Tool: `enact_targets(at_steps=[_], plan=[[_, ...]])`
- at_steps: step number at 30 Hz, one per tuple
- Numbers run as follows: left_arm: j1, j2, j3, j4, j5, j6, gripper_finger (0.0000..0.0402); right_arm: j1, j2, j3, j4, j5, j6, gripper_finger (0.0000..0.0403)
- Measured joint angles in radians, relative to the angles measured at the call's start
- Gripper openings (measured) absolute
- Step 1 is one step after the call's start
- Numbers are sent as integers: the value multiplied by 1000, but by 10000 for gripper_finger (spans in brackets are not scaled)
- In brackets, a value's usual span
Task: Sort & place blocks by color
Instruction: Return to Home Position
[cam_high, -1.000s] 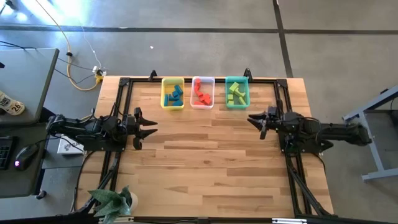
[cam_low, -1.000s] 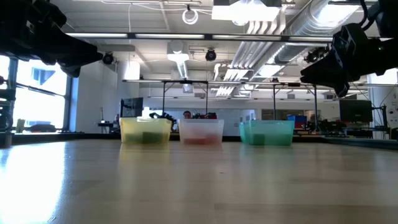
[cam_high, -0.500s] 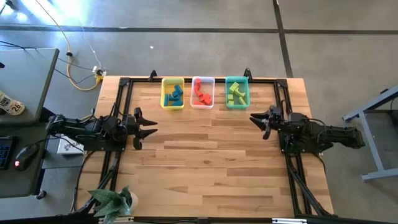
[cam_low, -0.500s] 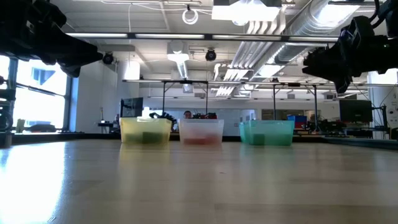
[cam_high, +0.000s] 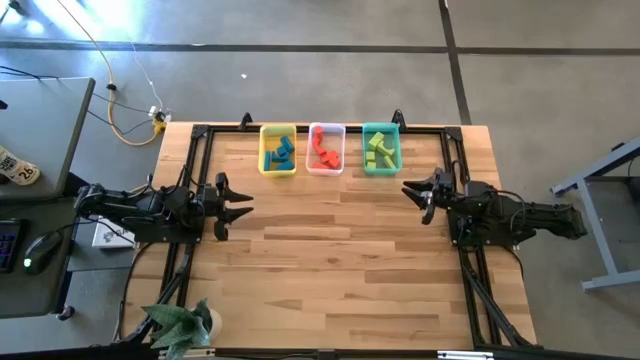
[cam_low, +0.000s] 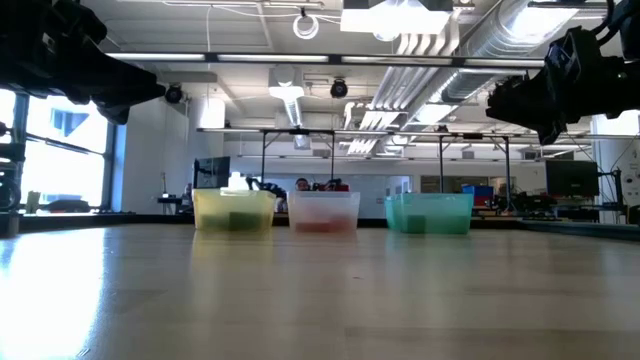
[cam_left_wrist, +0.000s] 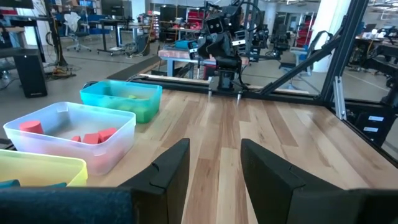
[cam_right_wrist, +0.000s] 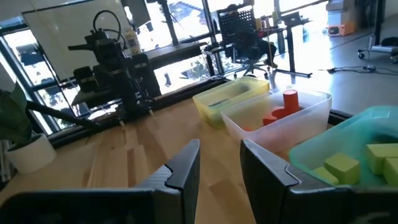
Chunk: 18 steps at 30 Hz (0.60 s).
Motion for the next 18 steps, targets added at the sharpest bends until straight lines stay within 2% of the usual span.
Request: enact_targets(at_steps=[18], plan=[[0,0,0,0,0,0,133,0,0,0,0,-1,-22,103]])
